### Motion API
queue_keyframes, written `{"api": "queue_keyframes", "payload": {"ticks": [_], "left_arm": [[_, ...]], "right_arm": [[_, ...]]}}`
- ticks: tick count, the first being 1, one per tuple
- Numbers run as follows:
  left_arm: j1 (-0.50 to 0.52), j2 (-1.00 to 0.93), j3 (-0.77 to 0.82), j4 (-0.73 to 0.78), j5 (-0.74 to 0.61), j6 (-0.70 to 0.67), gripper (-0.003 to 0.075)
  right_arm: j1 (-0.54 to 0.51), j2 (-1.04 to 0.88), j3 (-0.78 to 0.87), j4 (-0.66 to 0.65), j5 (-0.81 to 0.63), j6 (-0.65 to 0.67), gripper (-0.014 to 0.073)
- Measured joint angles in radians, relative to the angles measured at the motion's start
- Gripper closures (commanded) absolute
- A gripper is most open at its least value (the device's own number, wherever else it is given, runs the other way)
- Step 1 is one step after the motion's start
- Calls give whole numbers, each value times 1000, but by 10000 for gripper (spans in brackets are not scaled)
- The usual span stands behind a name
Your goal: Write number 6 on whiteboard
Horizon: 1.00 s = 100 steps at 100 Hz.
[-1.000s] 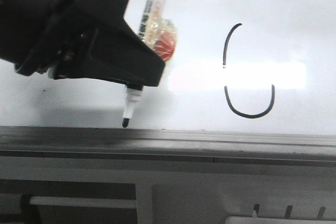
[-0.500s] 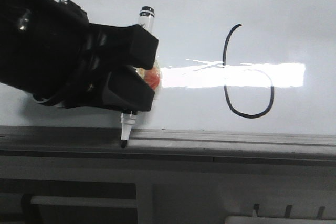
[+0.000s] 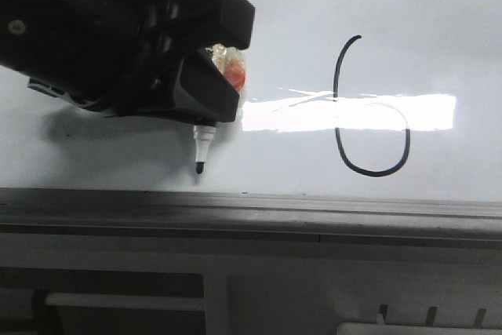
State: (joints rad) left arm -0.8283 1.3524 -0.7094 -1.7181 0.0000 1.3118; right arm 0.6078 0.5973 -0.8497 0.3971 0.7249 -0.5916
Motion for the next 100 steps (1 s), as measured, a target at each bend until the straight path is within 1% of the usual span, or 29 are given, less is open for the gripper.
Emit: {"api": "queue_keyframes", "payload": {"ticks": [20,44,50,57,64,69,76,83,94,100], "left_arm": [[-2,6,-5,-1,-43,0,739],[-6,24,-14,-1,-50,0,738],[-6,30,-17,-1,-50,0,728],[-8,34,-18,-10,-44,-2,673],[-8,36,-19,-27,-42,-3,571],[-8,37,-19,-37,-44,-6,480],[-8,37,-20,-45,-41,-6,389],[-8,37,-20,-49,-28,-6,339],[-12,37,-20,-53,-17,-6,302],[-12,37,-21,-53,-14,-8,264]], "right_arm": [[0,0,0,0,0,0,656],[0,0,2,0,0,0,656],[0,0,13,0,0,2,656],[0,0,26,0,0,10,656],[0,0,35,2,0,16,656],[0,0,40,2,0,17,656],[0,0,42,4,0,18,656],[0,0,42,5,-7,21,656],[0,0,42,5,-14,22,656],[0,0,42,5,-16,22,656]]}}
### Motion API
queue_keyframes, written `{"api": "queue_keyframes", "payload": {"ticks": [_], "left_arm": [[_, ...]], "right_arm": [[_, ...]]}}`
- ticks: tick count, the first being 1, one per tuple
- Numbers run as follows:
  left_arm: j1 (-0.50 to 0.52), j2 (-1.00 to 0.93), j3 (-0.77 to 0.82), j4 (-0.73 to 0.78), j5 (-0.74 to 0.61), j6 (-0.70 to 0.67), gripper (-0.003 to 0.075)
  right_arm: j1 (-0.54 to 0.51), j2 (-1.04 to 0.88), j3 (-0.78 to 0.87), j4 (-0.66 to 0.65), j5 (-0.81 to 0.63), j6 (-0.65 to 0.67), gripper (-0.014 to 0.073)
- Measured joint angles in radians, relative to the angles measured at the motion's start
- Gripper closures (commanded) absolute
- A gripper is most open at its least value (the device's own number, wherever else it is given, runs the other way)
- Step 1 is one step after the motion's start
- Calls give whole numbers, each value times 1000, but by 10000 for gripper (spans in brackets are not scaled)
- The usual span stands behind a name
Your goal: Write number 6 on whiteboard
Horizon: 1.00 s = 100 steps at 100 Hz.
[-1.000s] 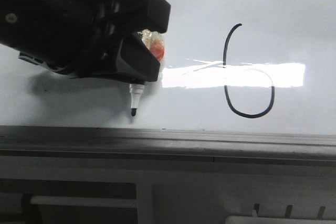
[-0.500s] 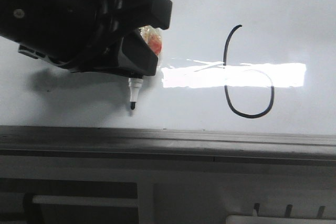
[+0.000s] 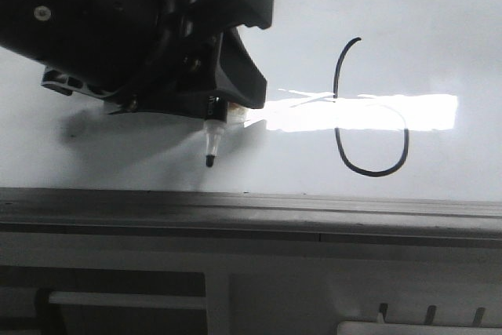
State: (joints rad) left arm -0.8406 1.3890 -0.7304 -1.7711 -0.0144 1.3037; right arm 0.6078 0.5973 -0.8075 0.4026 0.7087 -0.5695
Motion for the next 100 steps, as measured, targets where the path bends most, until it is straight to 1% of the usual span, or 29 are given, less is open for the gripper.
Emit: {"api": "queue_keyframes", "payload": {"ticks": [14,21,32,44,52,57,62,69,74,76,81,83,84,85,88,94,100], "left_arm": [[-6,0,-2,0,14,0,133],[-6,-2,-2,0,28,0,95],[-6,-35,1,-2,25,0,101],[-8,-107,14,26,-59,0,101],[-13,-178,33,55,-118,0,113],[-20,-240,48,82,-140,0,145],[-34,-313,70,110,-142,0,195],[-46,-426,111,134,-142,0,299],[-48,-513,149,142,-140,0,407],[-48,-535,167,142,-138,0,437],[-50,-617,211,145,-138,0,570],[-49,-637,230,145,-138,0,603],[-49,-657,237,147,-138,0,638],[-49,-667,243,147,-138,0,655],[-49,-715,273,147,-138,0,737],[-49,-783,322,147,-140,0,740],[-49,-847,368,147,-134,0,739]], "right_arm": [[0,0,0,2,-2,0,656],[0,0,0,2,-5,1,656],[0,-4,0,2,-5,2,656],[0,-36,0,4,-5,2,656],[0,-92,17,-5,-7,2,656],[0,-137,37,-21,-7,2,656],[0,-191,63,-49,-7,2,656],[0,-280,112,-106,-7,12,656],[0,-348,156,-154,-7,34,656],[0,-378,176,-174,-7,46,656],[0,-447,225,-214,-7,70,656],[0,-476,245,-227,-5,77,656],[0,-485,251,-236,-5,77,656],[0,-504,264,-238,-3,82,656],[0,-540,288,-248,1,87,657],[0,-595,334,-257,8,93,657],[0,-609,353,-257,21,95,657]]}}
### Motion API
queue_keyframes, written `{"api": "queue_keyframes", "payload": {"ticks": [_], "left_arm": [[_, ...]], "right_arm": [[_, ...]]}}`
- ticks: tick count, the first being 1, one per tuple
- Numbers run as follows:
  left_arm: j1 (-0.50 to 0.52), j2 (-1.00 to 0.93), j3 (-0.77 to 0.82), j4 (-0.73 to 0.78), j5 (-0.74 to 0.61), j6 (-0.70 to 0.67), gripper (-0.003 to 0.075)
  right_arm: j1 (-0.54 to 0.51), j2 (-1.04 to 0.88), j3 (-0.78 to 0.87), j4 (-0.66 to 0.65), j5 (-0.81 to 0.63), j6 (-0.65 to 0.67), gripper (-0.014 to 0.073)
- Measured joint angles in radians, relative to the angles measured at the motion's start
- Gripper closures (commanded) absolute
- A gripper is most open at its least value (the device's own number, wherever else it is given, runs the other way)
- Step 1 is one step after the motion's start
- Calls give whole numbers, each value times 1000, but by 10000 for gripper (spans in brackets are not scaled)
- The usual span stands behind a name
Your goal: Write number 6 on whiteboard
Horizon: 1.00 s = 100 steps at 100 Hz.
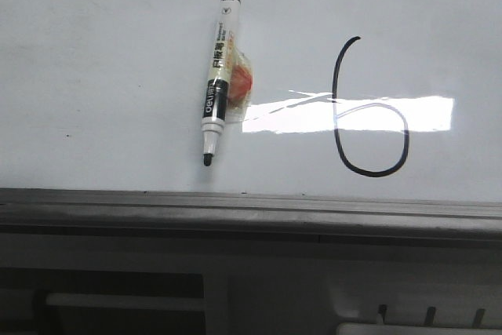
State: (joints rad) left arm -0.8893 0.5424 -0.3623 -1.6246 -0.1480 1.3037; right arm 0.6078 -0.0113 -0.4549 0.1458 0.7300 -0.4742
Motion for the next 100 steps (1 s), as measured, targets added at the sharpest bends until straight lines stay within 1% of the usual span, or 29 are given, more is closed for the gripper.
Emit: {"api": "queue_keyframes", "payload": {"ticks": [9,21,43,72,82,87,91,94,100], "left_arm": [[0,-68,52,0,12,0,739],[0,-108,94,0,27,0,739],[0,-111,140,0,27,0,739],[0,-116,163,-2,27,0,739],[0,-152,188,4,-28,4,739],[9,-181,206,37,-75,6,739],[22,-212,224,98,-101,6,739],[32,-235,235,157,-117,6,739],[59,-290,258,344,-122,-32,739]], "right_arm": [[0,-2,12,26,9,2,657],[0,0,16,35,13,2,657],[0,2,16,38,13,2,657],[0,2,16,38,13,4,657],[0,2,16,40,13,4,657],[0,2,16,40,13,4,657],[0,2,16,40,13,4,657],[0,2,16,40,13,4,658],[0,2,16,40,13,4,657]]}}
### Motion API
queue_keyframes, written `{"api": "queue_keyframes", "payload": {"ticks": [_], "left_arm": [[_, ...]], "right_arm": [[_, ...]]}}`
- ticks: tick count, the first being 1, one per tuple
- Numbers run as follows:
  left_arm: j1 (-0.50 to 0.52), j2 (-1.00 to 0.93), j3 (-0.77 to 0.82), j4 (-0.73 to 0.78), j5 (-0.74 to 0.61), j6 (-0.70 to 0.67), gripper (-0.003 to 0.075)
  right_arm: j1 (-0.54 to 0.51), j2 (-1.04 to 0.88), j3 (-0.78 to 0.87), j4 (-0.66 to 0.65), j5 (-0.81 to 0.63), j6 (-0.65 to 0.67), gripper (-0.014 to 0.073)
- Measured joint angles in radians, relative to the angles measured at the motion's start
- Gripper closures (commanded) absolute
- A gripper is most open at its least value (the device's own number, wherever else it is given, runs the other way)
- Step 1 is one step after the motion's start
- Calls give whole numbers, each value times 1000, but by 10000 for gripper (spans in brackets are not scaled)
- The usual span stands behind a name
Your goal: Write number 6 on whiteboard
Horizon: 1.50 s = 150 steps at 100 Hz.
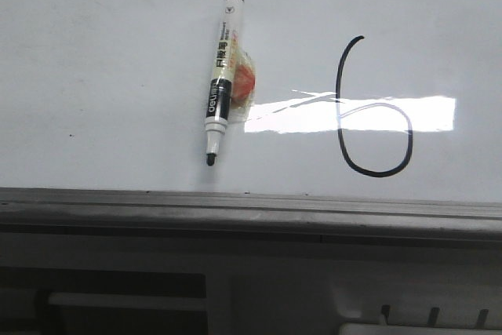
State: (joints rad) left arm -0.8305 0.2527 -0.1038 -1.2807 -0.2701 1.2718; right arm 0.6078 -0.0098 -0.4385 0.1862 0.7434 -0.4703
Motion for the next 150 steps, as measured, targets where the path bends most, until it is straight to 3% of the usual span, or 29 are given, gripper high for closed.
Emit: {"api": "queue_keyframes", "payload": {"ticks": [16,28,43,66,83,150], "left_arm": [[132,-123,62,618,0,-377,739],[288,-176,110,818,31,-599,739],[492,-205,110,891,80,-740,739],[683,-205,110,1022,346,-1017,739],[699,-205,110,1097,600,-1234,739],[699,-205,108,1106,609,-1286,739]], "right_arm": [[0,0,0,0,0,0,657],[0,0,0,0,0,0,657],[0,0,0,1,2,2,657],[0,0,0,1,2,2,657],[0,0,0,1,2,2,657],[0,0,0,1,2,4,657]]}}
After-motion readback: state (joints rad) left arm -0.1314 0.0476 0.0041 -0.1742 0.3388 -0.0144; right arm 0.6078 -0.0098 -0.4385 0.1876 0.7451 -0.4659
